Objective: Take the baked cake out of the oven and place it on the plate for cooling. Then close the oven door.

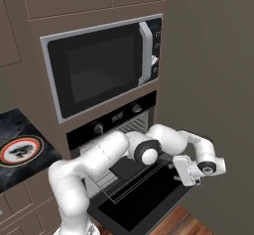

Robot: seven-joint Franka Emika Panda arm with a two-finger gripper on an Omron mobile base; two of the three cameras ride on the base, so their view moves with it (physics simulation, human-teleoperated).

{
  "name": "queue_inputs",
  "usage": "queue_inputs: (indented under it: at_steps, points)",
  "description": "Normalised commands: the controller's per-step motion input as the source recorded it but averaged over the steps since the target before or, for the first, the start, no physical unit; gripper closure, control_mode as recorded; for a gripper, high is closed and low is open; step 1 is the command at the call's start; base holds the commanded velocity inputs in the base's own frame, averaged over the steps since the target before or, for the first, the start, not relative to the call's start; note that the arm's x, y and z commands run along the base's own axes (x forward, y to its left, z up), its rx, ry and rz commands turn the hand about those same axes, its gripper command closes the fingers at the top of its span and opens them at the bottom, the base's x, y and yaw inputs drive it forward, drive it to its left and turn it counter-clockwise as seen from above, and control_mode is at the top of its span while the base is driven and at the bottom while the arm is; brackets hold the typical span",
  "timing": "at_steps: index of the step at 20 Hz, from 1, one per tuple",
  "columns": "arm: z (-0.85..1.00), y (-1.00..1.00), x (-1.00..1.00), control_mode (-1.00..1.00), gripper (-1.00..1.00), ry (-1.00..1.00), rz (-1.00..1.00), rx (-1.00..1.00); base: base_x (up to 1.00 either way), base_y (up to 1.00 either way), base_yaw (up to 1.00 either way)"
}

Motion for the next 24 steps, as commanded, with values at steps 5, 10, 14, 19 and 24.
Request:
queue_inputs:
  at_steps: [5,10,14,19,24]
  points:
    - [1.00,0.69,-0.27,-1.00,-1.00,-0.37,-0.01,-0.26,0.00,0.00,0.00]
    - [0.89,1.00,-0.14,-1.00,-1.00,-0.49,0.00,-0.39,0.00,0.00,0.00]
    - [0.77,1.00,-0.22,-1.00,-1.00,-0.46,0.00,-0.48,0.00,0.00,0.00]
    - [0.78,0.96,-0.37,-1.00,-1.00,-0.38,-0.04,-0.50,0.00,0.00,0.00]
    - [0.77,0.60,-0.16,-1.00,-1.00,-0.17,-0.07,-0.46,0.00,0.00,0.00]
